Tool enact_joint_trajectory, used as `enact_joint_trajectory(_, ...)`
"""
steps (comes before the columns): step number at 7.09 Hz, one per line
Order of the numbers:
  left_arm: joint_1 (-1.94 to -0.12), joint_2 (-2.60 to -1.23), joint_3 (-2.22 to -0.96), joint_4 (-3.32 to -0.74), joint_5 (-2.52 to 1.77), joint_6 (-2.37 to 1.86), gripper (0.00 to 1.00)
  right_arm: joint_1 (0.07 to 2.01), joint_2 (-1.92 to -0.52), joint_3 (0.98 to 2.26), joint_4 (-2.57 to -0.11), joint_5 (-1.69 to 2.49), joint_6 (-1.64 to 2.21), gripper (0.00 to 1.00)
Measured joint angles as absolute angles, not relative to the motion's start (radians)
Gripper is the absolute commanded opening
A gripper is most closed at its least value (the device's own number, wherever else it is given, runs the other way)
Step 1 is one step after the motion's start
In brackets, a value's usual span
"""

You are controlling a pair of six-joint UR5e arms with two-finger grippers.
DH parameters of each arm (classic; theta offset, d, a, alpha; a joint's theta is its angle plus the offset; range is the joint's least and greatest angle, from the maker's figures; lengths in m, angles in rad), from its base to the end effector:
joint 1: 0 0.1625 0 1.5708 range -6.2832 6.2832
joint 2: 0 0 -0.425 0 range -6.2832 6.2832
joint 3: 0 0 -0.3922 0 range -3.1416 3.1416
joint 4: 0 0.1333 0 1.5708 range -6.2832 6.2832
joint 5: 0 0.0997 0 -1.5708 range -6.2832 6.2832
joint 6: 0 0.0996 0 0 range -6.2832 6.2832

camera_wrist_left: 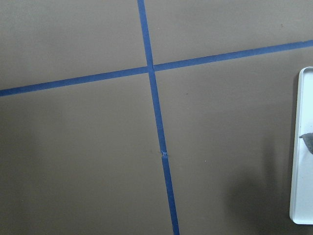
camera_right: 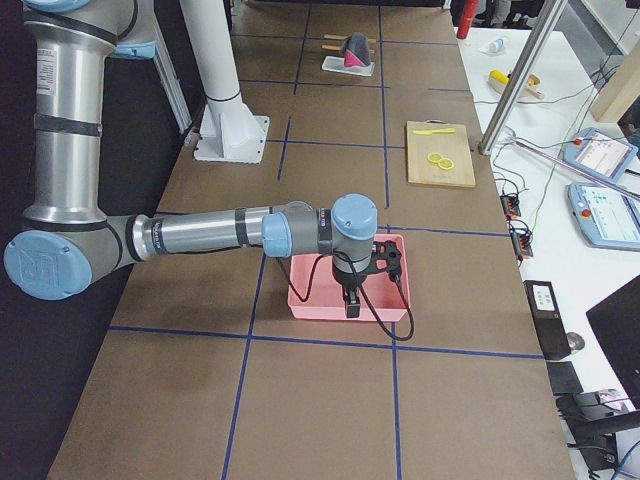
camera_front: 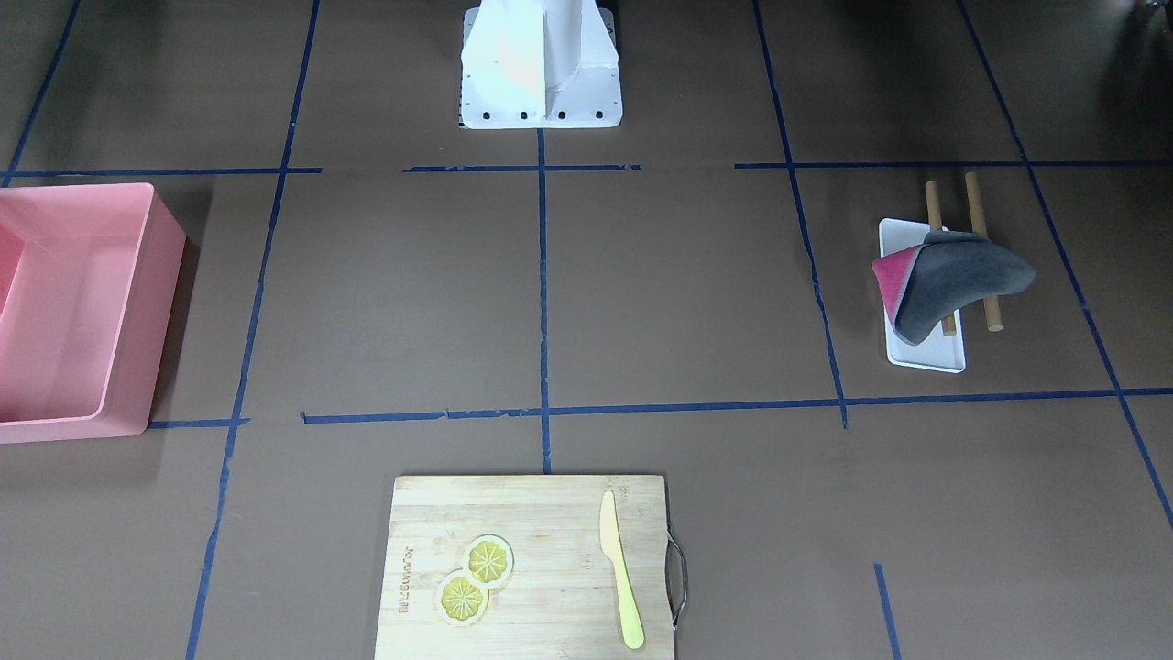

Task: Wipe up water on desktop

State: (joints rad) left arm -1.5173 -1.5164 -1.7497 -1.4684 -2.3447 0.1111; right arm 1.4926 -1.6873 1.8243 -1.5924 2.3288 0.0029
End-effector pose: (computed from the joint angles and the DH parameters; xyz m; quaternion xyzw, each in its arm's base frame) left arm -0.0386 -0.4700 0.6072 0.0211 0.3769 0.0803 0.9225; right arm 0.0298 -0.4502 0.5914 0.0386 -0.3712 -0.0562 0.9260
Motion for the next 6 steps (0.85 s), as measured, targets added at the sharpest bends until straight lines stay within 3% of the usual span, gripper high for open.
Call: enact_joint_trajectory(6,-1.518,-1.498,-1.745,-1.541,-2.372,0.110,1.00,1.491,-1.700,1.814,-1.594,2.371,0.004,1.00)
